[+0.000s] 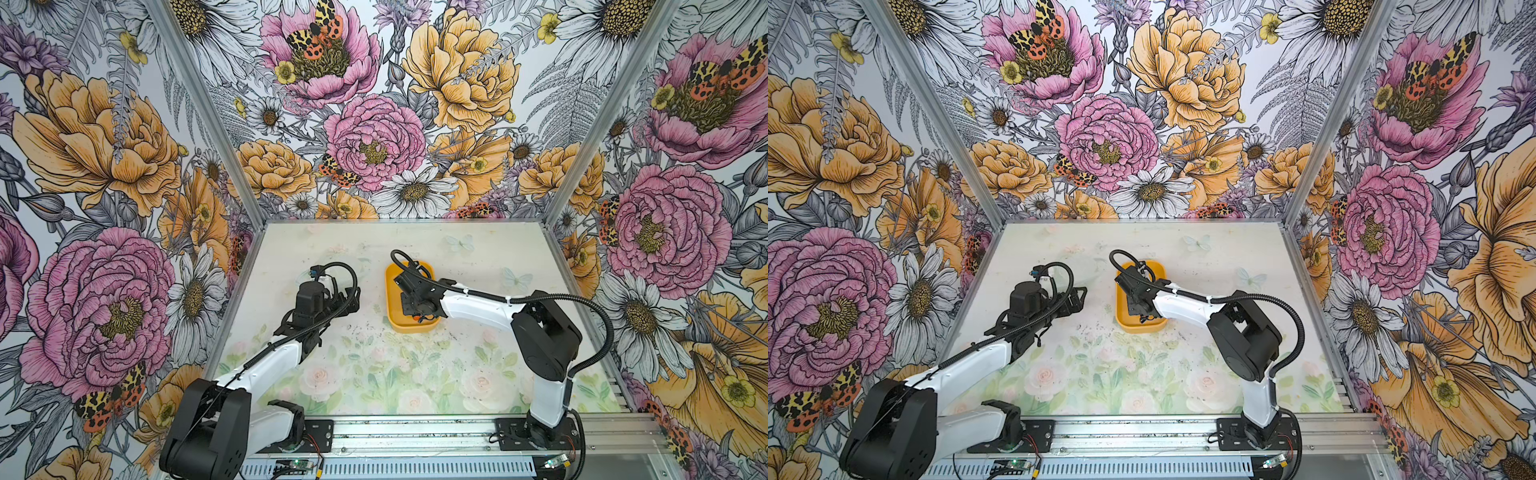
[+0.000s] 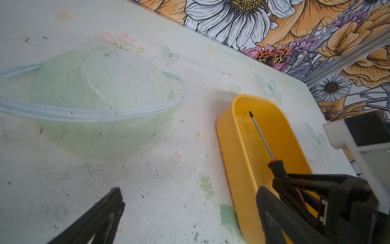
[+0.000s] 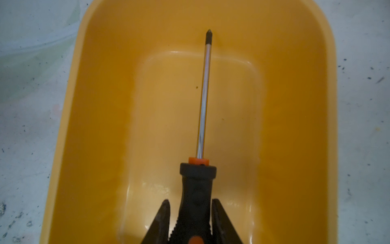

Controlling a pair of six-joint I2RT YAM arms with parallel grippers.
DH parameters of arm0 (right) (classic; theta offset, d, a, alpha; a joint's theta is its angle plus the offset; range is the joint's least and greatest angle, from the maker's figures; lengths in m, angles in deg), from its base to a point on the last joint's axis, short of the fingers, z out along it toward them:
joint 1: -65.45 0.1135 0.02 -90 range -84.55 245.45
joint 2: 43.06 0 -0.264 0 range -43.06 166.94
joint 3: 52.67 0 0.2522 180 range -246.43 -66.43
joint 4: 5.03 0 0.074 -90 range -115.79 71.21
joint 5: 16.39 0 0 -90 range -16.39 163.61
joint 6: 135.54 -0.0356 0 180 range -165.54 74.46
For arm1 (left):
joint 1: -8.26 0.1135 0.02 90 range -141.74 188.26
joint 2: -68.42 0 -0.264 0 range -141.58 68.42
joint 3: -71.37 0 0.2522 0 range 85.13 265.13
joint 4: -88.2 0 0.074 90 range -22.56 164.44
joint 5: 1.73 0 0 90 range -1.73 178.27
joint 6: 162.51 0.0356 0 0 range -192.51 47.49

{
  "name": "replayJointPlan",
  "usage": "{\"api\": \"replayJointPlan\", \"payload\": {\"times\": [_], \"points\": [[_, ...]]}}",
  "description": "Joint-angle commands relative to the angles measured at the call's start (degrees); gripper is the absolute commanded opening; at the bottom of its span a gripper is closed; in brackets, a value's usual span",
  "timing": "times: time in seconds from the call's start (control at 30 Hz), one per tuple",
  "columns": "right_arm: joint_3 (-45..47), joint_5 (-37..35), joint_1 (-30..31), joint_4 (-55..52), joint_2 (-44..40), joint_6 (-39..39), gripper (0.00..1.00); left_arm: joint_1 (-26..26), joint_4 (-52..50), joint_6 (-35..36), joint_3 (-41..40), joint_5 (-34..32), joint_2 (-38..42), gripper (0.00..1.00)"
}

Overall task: Put the screwdriver in the bin
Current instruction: Place the screwdriver into the bin.

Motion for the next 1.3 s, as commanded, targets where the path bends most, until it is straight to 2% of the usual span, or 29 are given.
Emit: {"api": "replayJointPlan", "payload": {"times": [0.0,0.43,0.53,0.93,1.13,1.27], "points": [[-1.8,-0.5,-0.6,0.4,1.6,-1.0,0.00,-0.1,-0.5,1.2,0.4,0.2,1.2,0.99],[-2.1,1.2,-1.2,0.4,3.0,-1.6,0.00,-0.1,-0.7,1.2,0.3,0.3,1.0,0.99],[-2.2,1.7,-1.3,0.4,3.3,-1.6,0.09,0.0,-0.7,1.2,0.4,0.3,1.0,0.99],[-2.3,2.6,-1.4,0.3,3.9,-1.7,0.29,0.0,-0.9,1.3,0.4,0.3,1.2,0.99],[-2.5,3.4,-1.6,0.3,4.1,-1.4,0.43,-0.1,-0.9,1.4,0.5,0.3,1.0,0.99],[-2.7,4.3,-1.6,0.3,4.2,-1.3,0.46,0.0,-0.8,1.6,0.5,0.3,1.1,0.99]]}}
